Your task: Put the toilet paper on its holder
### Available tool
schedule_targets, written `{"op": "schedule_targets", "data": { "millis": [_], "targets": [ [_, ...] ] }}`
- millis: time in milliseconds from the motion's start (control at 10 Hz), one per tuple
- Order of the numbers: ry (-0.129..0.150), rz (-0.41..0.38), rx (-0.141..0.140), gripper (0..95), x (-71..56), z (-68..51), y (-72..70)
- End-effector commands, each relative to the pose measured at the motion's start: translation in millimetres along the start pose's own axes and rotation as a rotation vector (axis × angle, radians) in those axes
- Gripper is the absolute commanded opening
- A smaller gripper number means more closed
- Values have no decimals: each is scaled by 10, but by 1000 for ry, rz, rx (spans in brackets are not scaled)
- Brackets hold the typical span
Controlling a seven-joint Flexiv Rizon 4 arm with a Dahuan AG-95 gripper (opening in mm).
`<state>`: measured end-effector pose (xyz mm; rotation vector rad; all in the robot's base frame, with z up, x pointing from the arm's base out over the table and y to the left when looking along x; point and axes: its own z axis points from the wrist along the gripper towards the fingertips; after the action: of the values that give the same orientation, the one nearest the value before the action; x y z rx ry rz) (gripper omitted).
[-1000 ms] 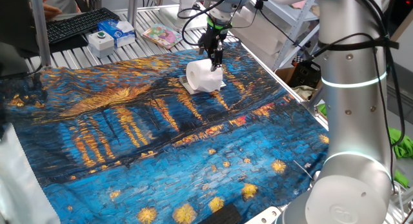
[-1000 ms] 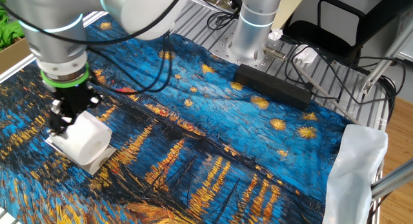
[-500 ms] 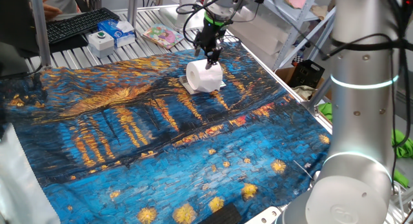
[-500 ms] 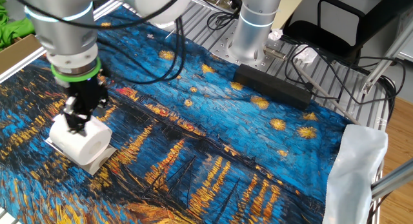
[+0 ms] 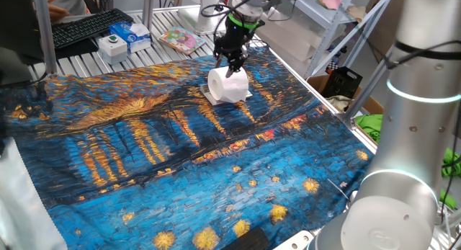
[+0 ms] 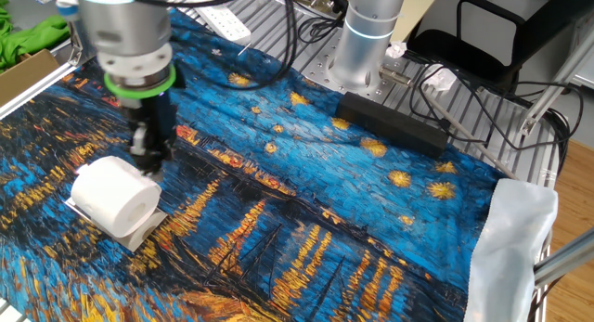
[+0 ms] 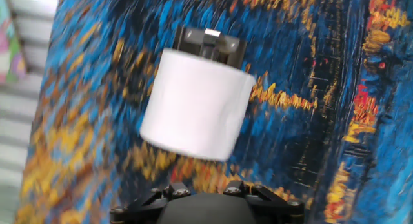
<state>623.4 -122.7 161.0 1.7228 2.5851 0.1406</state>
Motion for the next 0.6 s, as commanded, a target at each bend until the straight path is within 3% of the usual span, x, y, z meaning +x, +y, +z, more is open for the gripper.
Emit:
{"op": "schedule_targets", "data": {
  "millis": [100, 300, 600],
  "targets": [
    [5, -268, -4, 0, 128, -7, -241],
    [11, -353, 5, 0, 133, 6, -313],
    [7, -366, 23, 0, 132, 4, -288]
  ]
}}
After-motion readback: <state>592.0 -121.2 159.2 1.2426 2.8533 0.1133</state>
